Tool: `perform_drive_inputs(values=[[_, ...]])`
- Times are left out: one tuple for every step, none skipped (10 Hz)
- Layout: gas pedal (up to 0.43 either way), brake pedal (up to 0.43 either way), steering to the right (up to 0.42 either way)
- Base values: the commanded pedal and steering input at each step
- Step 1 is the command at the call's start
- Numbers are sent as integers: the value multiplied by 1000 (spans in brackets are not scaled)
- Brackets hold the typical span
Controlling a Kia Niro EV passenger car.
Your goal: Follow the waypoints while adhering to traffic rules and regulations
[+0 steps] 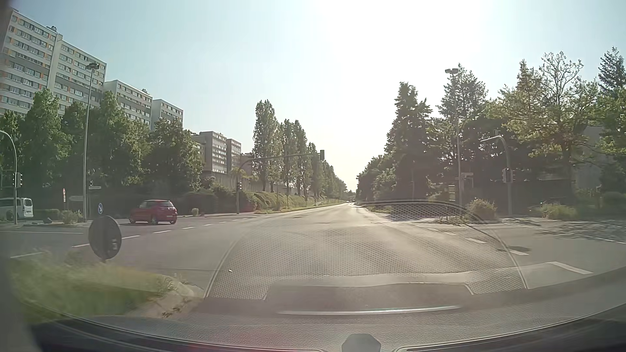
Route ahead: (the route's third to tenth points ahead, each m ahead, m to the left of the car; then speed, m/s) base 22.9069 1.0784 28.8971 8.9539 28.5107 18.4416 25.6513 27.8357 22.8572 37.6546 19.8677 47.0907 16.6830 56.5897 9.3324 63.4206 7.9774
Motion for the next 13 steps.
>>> perform_drive_inputs(values=[[0,30,-78],[0,24,-85],[0,30,-93],[0,30,-100],[0,30,-106],[0,24,-117],[0,30,-127],[0,30,-133],[0,30,-139],[0,30,-149],[0,24,-159],[0,30,-167],[0,30,-173]])
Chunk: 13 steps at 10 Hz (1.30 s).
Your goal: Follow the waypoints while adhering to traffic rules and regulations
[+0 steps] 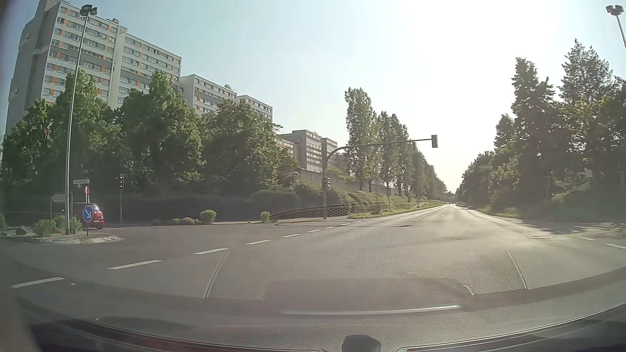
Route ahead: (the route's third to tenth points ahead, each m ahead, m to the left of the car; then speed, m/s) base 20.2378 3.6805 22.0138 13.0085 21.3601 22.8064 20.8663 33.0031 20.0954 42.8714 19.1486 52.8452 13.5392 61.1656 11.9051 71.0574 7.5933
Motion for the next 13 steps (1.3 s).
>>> perform_drive_inputs(values=[[0,30,-180],[0,30,-184],[0,24,-187],[0,30,-190],[0,30,-190],[0,30,-190],[0,30,-190],[0,30,-192],[0,30,-196],[0,30,-202],[0,30,-212],[0,30,-218],[0,24,-219]])
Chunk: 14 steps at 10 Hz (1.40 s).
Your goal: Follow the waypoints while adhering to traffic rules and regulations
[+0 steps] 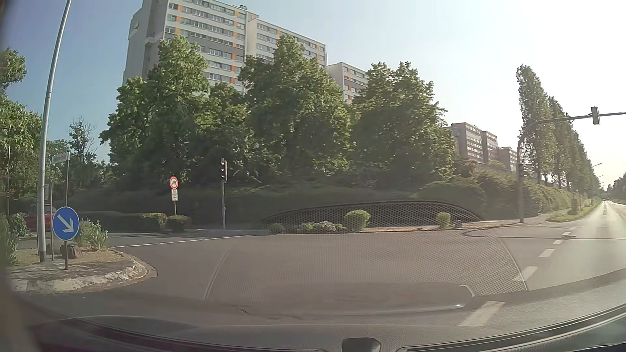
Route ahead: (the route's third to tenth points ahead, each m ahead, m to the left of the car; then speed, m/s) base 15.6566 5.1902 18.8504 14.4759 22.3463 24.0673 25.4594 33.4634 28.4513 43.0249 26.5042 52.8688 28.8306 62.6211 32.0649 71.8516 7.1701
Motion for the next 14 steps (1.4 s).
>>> perform_drive_inputs(values=[[0,30,-223],[0,30,-228],[0,30,-233],[0,30,-238],[0,24,-242],[0,24,-247],[0,24,-254],[0,24,-260],[0,24,-263],[8,30,-265],[8,24,-267],[20,30,-267],[28,30,-267],[28,24,-267]])
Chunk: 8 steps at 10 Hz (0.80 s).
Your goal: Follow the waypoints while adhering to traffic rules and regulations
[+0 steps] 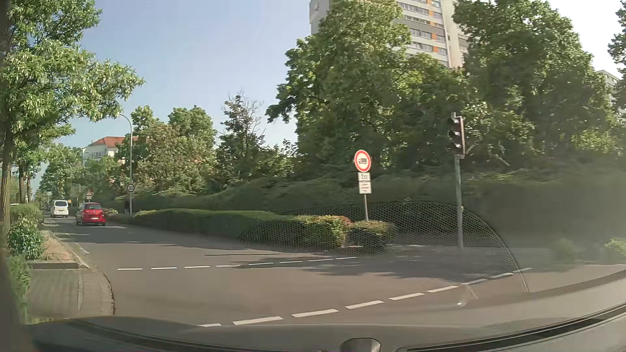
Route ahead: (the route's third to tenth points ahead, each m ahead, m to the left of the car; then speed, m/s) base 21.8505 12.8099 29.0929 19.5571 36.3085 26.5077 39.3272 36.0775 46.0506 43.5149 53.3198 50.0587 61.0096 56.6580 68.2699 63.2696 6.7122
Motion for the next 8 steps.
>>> perform_drive_inputs(values=[[28,30,-266],[28,30,-267],[28,24,-266],[39,30,-266],[47,30,-266],[47,30,-264],[47,24,-262],[47,30,-259]])
